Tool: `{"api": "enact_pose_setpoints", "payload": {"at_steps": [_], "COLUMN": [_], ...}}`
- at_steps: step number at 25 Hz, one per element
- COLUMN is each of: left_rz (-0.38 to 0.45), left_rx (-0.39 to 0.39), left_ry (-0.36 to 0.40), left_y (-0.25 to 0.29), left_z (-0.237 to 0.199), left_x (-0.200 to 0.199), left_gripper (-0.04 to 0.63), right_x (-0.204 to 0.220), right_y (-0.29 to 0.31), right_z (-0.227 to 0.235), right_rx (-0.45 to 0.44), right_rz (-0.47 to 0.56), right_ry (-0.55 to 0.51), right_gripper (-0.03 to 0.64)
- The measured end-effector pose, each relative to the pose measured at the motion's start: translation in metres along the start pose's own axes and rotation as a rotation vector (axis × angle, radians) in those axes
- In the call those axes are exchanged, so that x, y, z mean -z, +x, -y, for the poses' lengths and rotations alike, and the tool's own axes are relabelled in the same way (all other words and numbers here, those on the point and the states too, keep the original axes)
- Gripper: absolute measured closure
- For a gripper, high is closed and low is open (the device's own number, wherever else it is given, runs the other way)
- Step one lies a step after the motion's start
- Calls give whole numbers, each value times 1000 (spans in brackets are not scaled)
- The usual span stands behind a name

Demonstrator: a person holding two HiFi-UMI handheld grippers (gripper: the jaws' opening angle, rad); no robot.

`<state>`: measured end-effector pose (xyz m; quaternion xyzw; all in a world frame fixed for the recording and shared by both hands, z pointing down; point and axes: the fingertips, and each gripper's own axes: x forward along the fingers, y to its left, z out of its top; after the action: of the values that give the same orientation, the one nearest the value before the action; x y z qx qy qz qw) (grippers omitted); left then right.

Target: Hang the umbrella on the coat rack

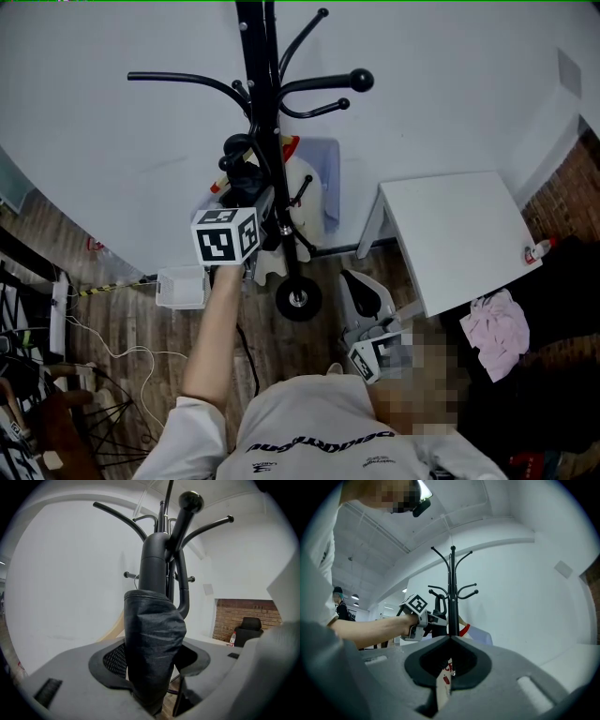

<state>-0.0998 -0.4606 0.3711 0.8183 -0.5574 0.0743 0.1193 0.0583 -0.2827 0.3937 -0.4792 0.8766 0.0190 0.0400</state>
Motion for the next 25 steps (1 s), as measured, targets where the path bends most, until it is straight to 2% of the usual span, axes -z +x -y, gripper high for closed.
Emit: {"api": "enact_pose_setpoints", "payload": {"at_steps": [10,17,20,22,25], "left_rz": [38,98,145,176,192], "left_rx": [11,4,-10,-16,-10], "left_ry": [-6,43,81,81,77], "left_y": [10,9,6,2,-3], "left_z": [4,2,5,5,8], "left_x": [-1,-2,-7,-12,-18], "left_gripper": [339,328,293,259,245], "right_x": [4,5,6,7,4], "right_y": [-3,-4,-4,-4,-6], "right_z": [6,7,6,4,1], "right_rx": [11,11,7,4,0], "right_rz": [-10,-9,-11,-11,-8], "right_ry": [1,2,3,6,0], "right_gripper": [621,621,621,621,621]}}
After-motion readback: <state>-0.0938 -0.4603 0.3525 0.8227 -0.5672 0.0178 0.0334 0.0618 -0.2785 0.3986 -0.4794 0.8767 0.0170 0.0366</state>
